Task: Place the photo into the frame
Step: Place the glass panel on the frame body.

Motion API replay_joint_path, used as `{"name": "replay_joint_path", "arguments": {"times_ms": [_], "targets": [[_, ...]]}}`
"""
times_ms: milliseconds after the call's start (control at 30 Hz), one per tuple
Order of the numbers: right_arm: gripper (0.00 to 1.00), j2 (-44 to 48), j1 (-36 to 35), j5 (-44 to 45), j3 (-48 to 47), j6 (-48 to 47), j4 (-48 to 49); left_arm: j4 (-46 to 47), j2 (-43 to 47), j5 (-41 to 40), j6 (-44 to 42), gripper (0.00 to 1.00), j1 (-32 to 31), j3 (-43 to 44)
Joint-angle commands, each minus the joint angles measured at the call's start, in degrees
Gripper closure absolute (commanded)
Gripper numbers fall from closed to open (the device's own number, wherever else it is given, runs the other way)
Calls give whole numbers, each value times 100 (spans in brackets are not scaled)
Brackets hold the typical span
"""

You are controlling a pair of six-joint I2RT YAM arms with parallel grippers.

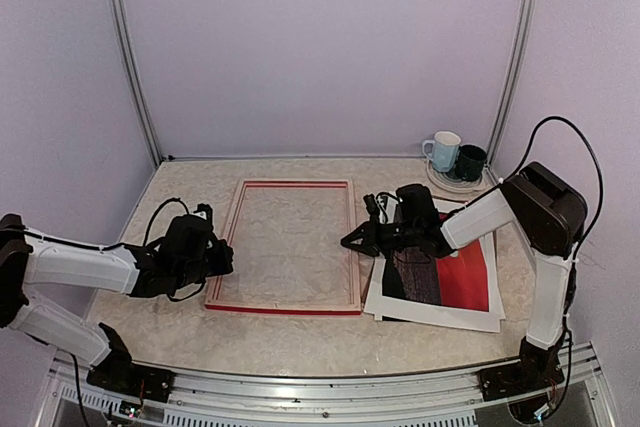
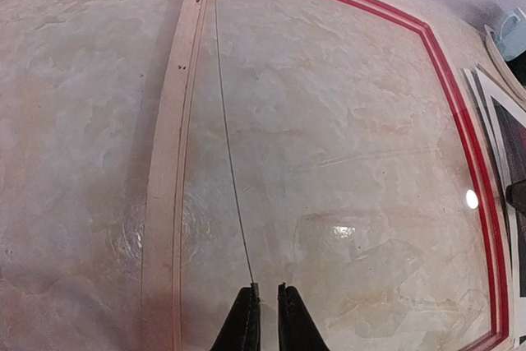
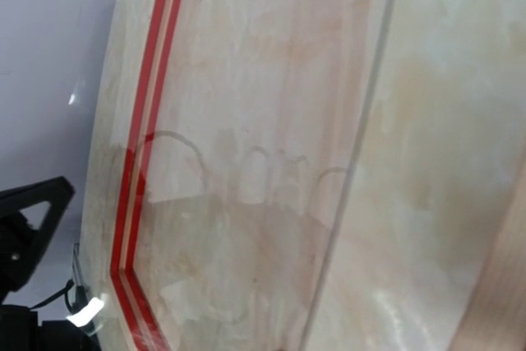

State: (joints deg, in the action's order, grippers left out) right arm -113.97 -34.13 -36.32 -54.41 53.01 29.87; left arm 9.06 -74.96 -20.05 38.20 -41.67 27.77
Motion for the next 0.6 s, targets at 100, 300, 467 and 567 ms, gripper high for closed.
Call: {"name": "replay_joint_path", "arguments": {"times_ms": [100,300,467,567], "targets": [[95,48,-50,158,-232,-161,-90,369,-204,-176,-218,90,66,7],[95,-79,-15,160,-281,-135,-36,529,-296,-227,-258,90,88,2],[95,-54,3,161,-165,-121,17,551,-376,-245,-305,90,89,21],[95,-48,18,198,-97,-124,24,604,-403,-253,-306,89,89,-30]]}}
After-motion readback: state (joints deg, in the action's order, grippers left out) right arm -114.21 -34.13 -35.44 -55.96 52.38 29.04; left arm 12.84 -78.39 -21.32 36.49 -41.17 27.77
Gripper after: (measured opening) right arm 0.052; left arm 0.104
